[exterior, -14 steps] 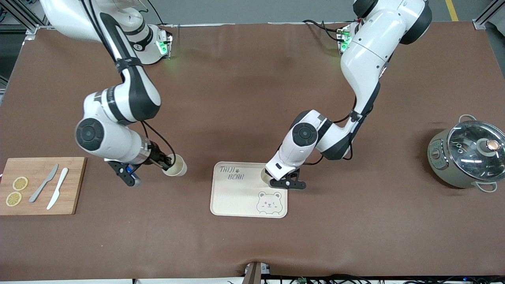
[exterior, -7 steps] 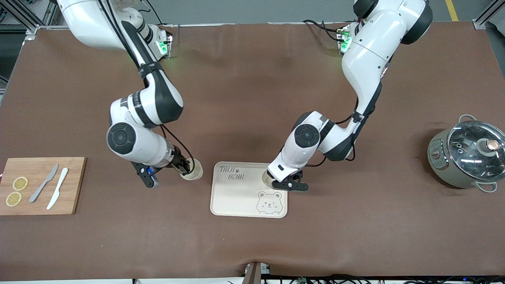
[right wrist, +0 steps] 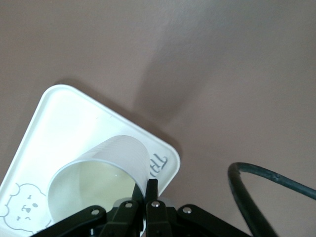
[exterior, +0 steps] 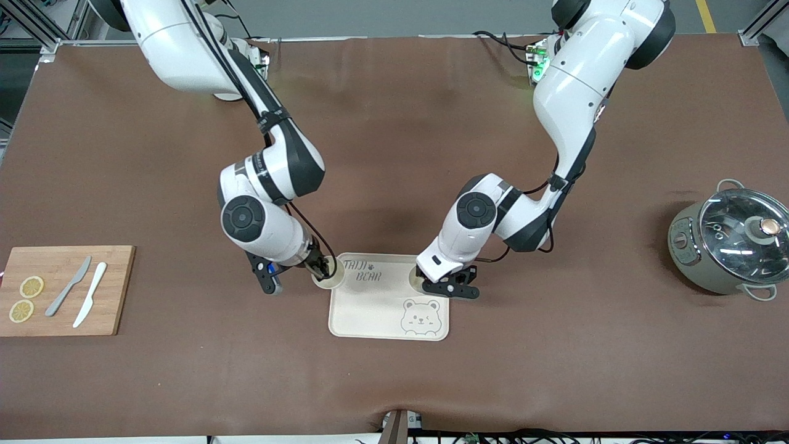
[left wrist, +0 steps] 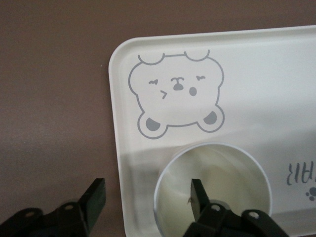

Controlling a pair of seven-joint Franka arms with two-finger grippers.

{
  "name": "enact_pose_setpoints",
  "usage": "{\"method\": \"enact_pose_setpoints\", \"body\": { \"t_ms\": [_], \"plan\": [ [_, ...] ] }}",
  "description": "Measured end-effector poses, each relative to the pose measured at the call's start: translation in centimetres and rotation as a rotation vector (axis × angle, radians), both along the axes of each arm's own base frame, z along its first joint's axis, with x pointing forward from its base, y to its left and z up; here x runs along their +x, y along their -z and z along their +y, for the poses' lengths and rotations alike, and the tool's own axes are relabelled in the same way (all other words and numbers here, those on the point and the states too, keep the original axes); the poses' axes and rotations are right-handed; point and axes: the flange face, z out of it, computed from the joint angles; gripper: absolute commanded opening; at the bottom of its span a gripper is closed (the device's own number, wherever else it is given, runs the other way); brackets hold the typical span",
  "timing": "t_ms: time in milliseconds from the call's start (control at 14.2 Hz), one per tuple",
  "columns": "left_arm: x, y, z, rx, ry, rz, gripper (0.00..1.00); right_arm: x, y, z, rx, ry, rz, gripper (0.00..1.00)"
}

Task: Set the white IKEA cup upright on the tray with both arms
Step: 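Move the right gripper's cup onto the tray beside the other cup, then open both grippers to release the cups on the tray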

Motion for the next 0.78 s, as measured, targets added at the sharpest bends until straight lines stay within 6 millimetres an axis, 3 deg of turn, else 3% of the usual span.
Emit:
{"method": "enact_pose_setpoints", "body": {
  "t_ms": [777],
  "plan": [
    [0.6, -0.9, 0.0, 0.002, 0.0, -0.025, 1.0, -0.6, 4.3, 2.8, 0.003, 0.034, -0.019, 0.0]
  ]
}}
